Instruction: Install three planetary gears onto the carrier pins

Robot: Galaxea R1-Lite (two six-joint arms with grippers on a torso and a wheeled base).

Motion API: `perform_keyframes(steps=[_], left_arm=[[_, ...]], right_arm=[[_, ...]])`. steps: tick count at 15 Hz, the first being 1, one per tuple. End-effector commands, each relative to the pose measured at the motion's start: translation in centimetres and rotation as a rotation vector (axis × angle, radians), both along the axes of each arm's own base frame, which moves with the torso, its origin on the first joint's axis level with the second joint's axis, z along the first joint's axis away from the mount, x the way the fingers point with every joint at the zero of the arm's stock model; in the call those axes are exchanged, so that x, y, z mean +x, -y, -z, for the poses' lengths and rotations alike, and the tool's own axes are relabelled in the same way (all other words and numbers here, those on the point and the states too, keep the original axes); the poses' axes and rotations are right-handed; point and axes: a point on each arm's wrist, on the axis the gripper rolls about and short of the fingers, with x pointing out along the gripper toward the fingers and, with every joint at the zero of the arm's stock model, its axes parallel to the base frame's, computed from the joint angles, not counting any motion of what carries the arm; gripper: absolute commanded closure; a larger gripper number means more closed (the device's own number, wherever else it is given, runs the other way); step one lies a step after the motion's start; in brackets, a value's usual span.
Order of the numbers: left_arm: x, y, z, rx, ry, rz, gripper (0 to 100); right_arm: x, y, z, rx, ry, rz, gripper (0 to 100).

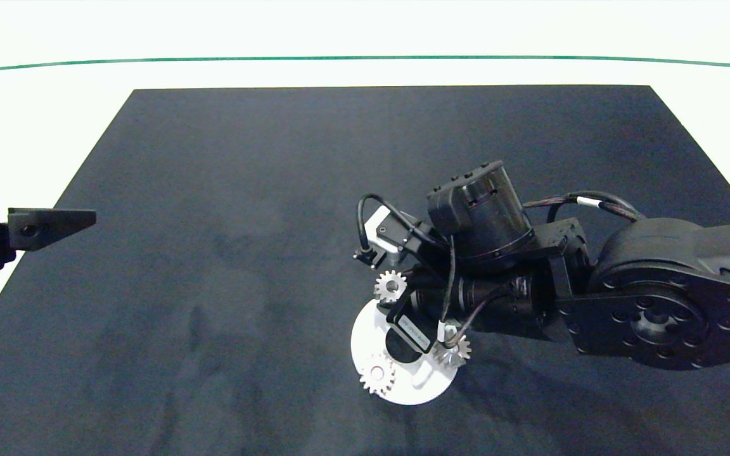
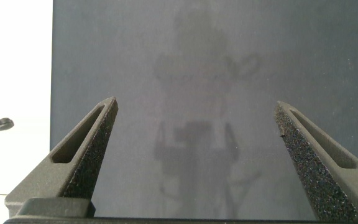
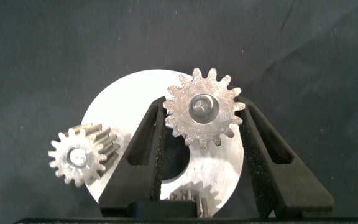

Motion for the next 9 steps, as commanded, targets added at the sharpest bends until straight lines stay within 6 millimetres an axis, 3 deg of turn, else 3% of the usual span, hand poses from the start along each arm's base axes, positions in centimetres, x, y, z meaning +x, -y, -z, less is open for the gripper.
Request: perform_keyframes(steps=[1,9], left_arm=[[-0.01,0.00,0.03,0.001,-0.003,-0.002,0],[-0.10,0.04,0.08,0.001,-0.003,0.003,0]], right_arm=[[0.09,-0.12,0.21,-0.007,-0.001,0.001,78],[0.65,-0.07,0.79,-0.017,-0.010,0.013,78]])
